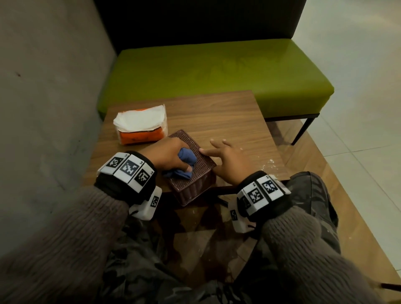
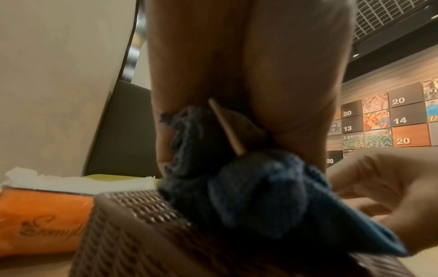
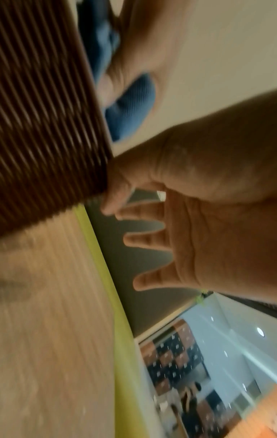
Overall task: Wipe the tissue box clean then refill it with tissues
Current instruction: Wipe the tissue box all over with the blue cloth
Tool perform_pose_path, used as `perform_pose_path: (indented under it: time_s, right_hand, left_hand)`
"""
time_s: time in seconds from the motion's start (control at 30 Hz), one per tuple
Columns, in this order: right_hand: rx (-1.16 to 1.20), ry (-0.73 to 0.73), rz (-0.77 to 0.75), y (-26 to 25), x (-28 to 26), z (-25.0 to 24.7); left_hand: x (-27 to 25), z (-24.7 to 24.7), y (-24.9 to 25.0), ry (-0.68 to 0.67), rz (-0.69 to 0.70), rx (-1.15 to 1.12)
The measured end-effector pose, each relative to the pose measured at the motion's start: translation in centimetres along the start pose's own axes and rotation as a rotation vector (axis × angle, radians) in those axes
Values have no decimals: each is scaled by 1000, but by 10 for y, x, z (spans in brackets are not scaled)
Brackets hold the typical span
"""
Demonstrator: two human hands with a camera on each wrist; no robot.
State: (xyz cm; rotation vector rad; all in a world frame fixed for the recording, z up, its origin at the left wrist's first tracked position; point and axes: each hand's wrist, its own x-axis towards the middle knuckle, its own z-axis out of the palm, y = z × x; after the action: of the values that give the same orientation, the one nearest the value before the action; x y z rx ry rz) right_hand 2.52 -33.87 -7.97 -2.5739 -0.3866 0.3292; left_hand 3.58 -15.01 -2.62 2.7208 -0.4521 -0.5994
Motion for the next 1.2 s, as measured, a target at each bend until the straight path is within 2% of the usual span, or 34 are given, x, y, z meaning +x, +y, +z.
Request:
perform_pose_path:
  time_s: [0.07,0.17,0.27,0.33,0.43,0.57,0.67,0.73,0.87,0.93,1.0,1.1,1.2]
  right_hand:
    - [-65,20,23,-15,-10,10]
    - [-14,-33,60,-33,-24,36]
    - [42,37,128,-38,-26,52]
    - [44,68,146,-37,-22,51]
    - [-1,93,95,-30,-15,45]
    - [-26,48,25,-21,-10,34]
    - [-36,7,-7,-17,-8,29]
    - [-32,7,-10,-18,-8,29]
    - [-7,25,0,-18,-8,31]
    - [-15,22,0,-18,-7,31]
    - [-27,23,-3,-18,-7,31]
    - [-37,5,-22,-15,-7,28]
    - [-56,-58,-55,-12,-4,21]
  left_hand:
    - [2,7,1,70,-44,-9]
    - [5,17,3,173,-131,-35]
    - [9,27,5,253,-221,-51]
    - [10,29,6,266,-227,-33]
    - [7,22,4,201,-128,-20]
    - [4,1,-1,14,81,93]
    - [7,-6,-6,-69,147,158]
    - [8,-1,-3,-22,149,143]
    - [10,24,3,213,108,99]
    - [9,32,-1,282,69,89]
    - [9,30,-4,244,86,93]
    - [8,14,-4,104,200,130]
    - [6,0,-13,-21,197,155]
